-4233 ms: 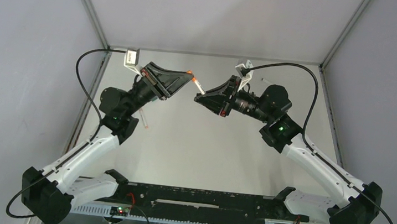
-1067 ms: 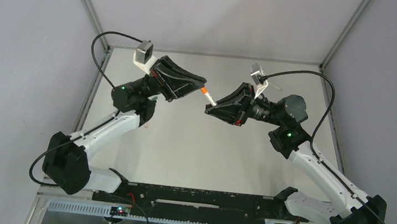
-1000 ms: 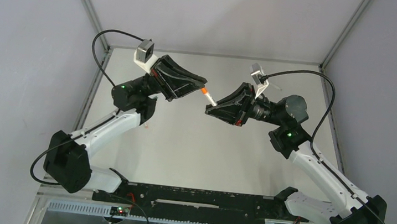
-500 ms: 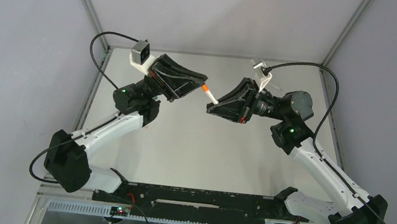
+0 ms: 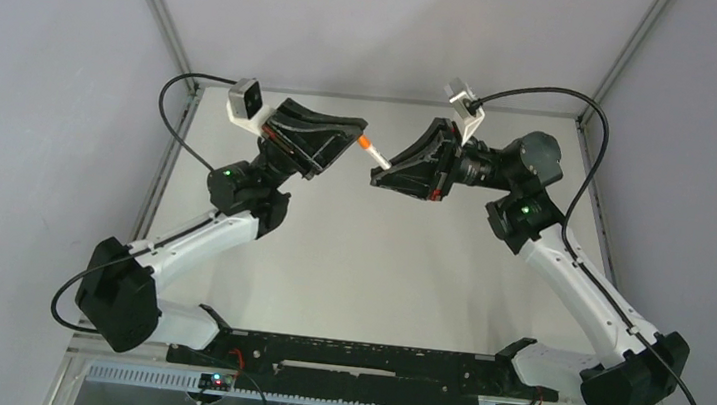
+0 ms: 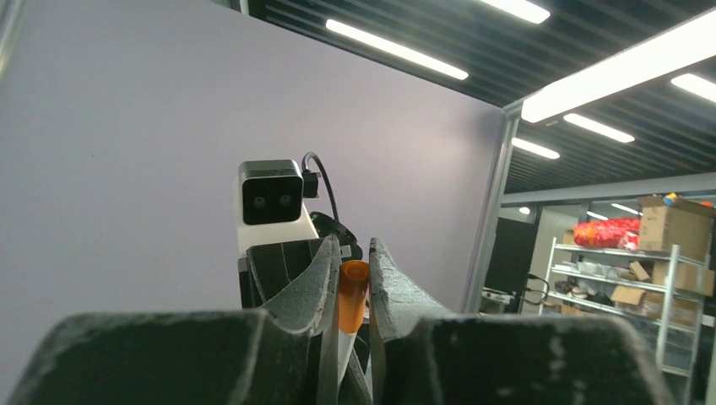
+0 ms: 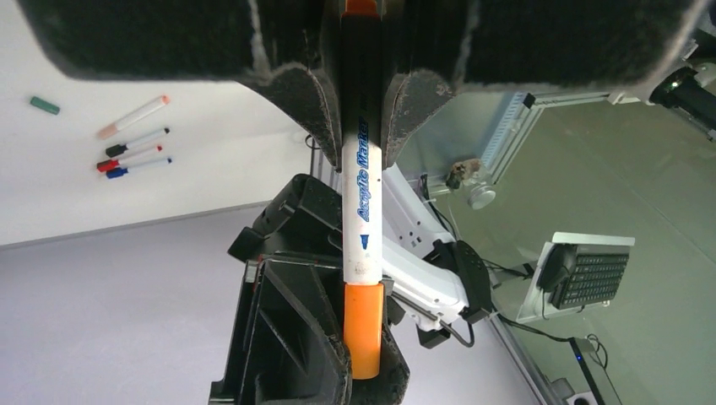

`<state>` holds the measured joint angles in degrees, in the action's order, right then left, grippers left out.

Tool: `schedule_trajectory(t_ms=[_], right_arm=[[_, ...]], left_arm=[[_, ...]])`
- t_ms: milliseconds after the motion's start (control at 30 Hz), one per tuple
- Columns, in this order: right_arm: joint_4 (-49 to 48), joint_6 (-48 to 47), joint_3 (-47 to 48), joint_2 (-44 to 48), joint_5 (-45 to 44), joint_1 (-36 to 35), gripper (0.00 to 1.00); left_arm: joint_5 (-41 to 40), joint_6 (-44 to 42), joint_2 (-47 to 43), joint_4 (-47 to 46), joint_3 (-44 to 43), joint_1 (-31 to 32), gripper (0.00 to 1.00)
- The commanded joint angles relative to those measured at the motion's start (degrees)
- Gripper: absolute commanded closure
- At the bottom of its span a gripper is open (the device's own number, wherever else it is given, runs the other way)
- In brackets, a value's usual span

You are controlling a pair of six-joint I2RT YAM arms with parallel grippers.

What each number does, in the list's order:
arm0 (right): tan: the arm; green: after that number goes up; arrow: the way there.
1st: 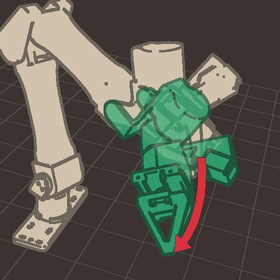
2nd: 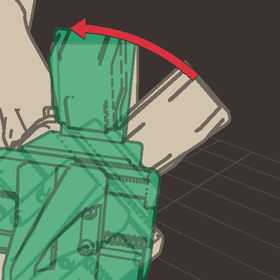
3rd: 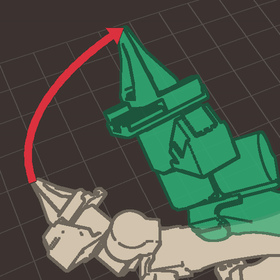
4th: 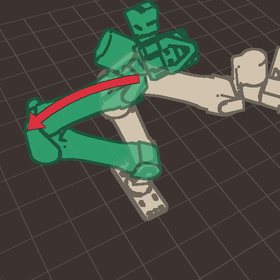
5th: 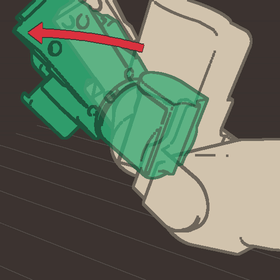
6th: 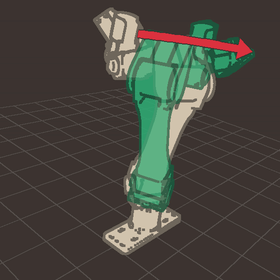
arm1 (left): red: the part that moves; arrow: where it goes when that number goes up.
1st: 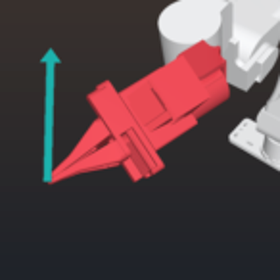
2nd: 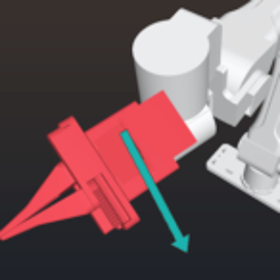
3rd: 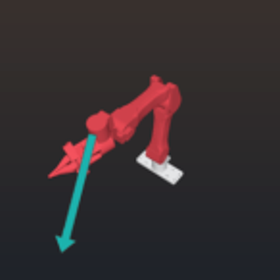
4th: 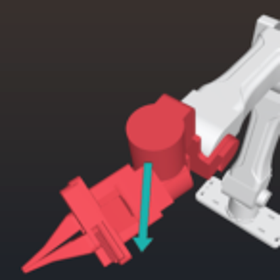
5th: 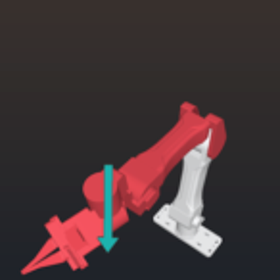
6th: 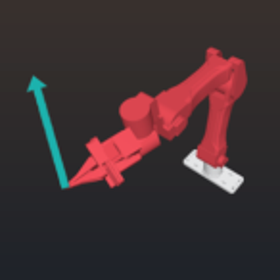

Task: Insert the pens into the pen caps
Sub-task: Press the pen cap onto the pen.

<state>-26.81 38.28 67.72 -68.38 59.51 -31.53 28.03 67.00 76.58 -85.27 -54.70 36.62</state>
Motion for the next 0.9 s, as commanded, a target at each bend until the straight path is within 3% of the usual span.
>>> schedule_trajectory(t_ms=[0,267,400,567,700,867], right_arm=[[-3.15,-1.93,7.86,-3.09,-11.33,-0.17,1.0],[-3.43,5.18,15.07,-9.44,-12.3,1.12,1.0],[1.68,-1.99,19.51,-10.89,-12.61,0.77,1.0],[0.71,2.49,24.69,-15.16,-11.76,2.43,1.0],[11.28,-6.1,31.2,-17.92,-11.76,0.67,1.0],[7.06,0.33,26.65,-17.82,-8.95,2.66,1.0]], left_arm=[[12.44,-3.31,1.15,11.18,3.25,3.81,1.0],[8.86,-7.79,0.8,13.21,4.35,4.65,1.0],[10.72,-4.48,3.75,10.06,2.88,4.69,1.0],[10.87,-1.36,7.3,6.83,1.45,4.68,1.0],[9.7,-0.62,9.23,6.44,0.06,4.65,1.0],[6.76,-0.91,8.91,4.63,0.93,4.39,1.0]])
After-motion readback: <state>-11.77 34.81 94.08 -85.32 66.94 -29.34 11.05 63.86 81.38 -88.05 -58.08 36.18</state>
